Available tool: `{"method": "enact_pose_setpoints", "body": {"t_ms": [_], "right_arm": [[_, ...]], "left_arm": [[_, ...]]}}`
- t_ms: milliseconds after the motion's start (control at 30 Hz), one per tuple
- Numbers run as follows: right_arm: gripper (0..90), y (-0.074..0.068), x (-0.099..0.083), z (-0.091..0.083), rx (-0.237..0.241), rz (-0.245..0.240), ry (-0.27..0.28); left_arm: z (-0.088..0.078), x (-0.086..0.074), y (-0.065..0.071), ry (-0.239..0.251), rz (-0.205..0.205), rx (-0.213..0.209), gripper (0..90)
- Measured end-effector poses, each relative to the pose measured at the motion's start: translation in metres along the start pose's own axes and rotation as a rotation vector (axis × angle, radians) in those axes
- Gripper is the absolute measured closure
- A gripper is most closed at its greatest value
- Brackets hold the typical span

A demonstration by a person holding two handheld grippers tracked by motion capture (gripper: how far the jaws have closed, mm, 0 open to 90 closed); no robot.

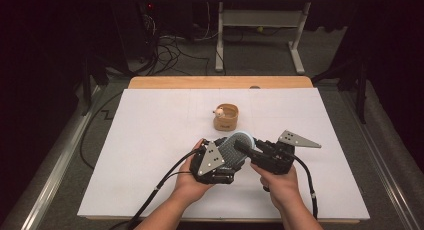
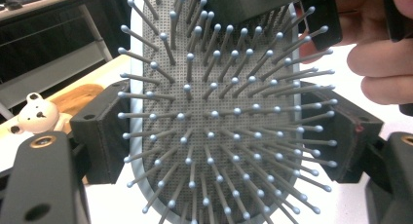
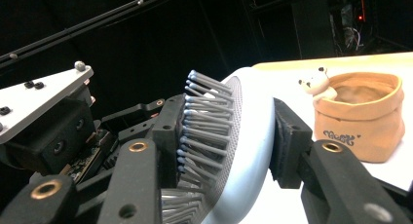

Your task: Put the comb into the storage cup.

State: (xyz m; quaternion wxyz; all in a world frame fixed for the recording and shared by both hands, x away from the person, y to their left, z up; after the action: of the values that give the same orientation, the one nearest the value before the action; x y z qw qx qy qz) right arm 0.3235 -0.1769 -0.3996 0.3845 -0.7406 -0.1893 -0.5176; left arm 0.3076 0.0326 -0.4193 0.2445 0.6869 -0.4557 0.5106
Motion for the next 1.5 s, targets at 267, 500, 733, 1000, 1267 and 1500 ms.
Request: {"method": "enact_pose_setpoints", "body": {"t_ms": [267, 500, 733, 1000, 1267, 1500], "right_arm": [[59.6, 0.0009, 0.0002, -0.0001, -0.01, 0.018, -0.011], [61.0, 0.0003, 0.0014, -0.0008, -0.012, 0.025, -0.016], [61.1, 0.0001, 0.0012, -0.0006, -0.024, 0.037, -0.017], [61.2, -0.0012, 0.0014, -0.001, -0.026, 0.035, -0.016], [61.3, -0.0031, 0.0021, -0.0017, -0.024, 0.028, -0.015], [61.5, -0.0045, 0.0045, -0.0041, -0.02, 0.019, 0.003]], "left_arm": [[0.0004, -0.0005, -0.0014, -0.001, -0.009, -0.019, 20.4], [0.0001, -0.0003, -0.002, 0.006, -0.016, -0.027, 20.5], [0.0008, -0.001, -0.0034, 0.007, -0.025, -0.037, 20.4], [0.0003, -0.0008, -0.0049, 0.006, -0.048, -0.061, 19.9], [-0.0013, -0.0023, -0.0078, 0.02, -0.075, -0.109, 18.1], [-0.0028, -0.0033, -0.0088, 0.024, -0.09, -0.133, 14.2]]}}
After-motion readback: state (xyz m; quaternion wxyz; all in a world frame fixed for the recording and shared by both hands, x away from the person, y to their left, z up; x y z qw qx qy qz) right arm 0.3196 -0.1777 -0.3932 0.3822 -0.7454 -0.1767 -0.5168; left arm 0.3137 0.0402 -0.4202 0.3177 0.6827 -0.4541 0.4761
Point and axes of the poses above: each handheld gripper's, and its own axes: z roughly forward along the jaws, x roughly out of its top, y roughly to its right, the point moved 1 cm from there along z, roughly forward along the jaws, and after that the axes turned 6 degrees about -x, right-handed, at the moved point
